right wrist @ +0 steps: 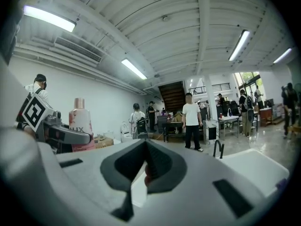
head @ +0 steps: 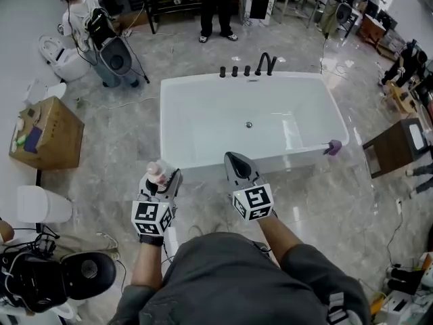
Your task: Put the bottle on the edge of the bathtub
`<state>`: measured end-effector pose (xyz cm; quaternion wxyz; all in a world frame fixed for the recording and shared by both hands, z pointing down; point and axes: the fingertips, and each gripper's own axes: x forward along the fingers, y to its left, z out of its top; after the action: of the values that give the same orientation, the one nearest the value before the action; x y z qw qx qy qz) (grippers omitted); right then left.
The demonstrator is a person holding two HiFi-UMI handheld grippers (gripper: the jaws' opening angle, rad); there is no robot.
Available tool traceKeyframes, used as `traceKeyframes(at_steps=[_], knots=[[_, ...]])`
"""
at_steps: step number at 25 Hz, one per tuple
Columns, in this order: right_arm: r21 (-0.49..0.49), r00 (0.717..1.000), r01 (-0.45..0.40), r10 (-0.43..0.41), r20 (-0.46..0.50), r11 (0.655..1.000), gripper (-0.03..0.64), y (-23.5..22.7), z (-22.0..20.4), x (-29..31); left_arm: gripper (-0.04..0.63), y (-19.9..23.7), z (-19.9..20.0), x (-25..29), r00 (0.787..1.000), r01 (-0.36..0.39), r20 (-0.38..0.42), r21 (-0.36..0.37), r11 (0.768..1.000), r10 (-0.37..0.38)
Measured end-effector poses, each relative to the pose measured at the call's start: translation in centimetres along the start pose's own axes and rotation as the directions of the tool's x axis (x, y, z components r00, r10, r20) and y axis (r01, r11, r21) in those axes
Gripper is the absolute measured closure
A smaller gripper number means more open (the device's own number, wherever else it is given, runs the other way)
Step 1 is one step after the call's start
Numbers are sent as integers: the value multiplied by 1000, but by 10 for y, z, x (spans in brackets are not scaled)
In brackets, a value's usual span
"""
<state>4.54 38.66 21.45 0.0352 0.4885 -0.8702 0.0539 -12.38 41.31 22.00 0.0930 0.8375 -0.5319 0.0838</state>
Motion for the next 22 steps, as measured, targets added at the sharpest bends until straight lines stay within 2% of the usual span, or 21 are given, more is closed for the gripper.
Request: traceKeyframes(at_steps=[13,22], knots=[[12,998,-23,24,-52,1000,617,-31,-32,2,368,-8,-20,29,999,-31,-32,-29,999,30],[-12,997,-30,29,-68,999,617,-43,-32,41,370,15,-15,69,1000,-18,-19,-40,999,17]])
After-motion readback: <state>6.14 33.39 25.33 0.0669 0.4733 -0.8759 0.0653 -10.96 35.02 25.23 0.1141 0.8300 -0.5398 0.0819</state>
